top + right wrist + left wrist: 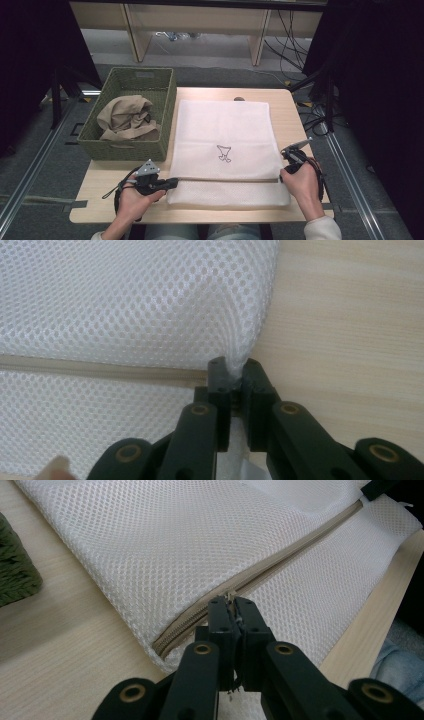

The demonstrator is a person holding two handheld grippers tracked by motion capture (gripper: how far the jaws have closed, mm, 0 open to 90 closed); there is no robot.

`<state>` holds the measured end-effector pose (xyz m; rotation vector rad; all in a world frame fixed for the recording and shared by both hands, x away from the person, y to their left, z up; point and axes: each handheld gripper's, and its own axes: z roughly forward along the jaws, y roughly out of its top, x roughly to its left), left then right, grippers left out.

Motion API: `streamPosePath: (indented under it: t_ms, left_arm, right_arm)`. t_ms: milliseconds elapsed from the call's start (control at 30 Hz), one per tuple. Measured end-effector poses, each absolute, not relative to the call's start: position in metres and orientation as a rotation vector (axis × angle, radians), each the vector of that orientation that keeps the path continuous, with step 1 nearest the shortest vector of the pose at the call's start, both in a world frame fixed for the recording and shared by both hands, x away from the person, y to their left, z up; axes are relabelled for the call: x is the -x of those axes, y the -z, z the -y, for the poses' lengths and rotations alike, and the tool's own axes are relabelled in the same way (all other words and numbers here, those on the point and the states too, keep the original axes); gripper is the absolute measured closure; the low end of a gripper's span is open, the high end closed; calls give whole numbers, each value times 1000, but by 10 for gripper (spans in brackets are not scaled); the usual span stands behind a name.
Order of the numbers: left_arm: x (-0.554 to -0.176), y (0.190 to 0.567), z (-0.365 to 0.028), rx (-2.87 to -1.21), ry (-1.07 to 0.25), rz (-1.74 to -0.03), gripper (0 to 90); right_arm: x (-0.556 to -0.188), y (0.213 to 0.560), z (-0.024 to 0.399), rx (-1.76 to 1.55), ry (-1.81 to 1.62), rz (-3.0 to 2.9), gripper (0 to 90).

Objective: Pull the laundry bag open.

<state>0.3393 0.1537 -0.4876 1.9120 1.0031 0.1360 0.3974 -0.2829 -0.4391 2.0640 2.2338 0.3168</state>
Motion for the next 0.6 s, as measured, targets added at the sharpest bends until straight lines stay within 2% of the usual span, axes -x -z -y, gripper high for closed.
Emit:
streamPosePath:
  t_ms: [400, 600]
  left_arm:
    - [-339, 490, -167, -1903, -149, -1030, 866]
    - [-338, 491, -170, -1892, -147, -1046, 866]
  right_arm:
    - [-398, 443, 288, -2032, -313, -2246, 851]
    - [-397, 441, 284, -2138, -312, -2189, 852]
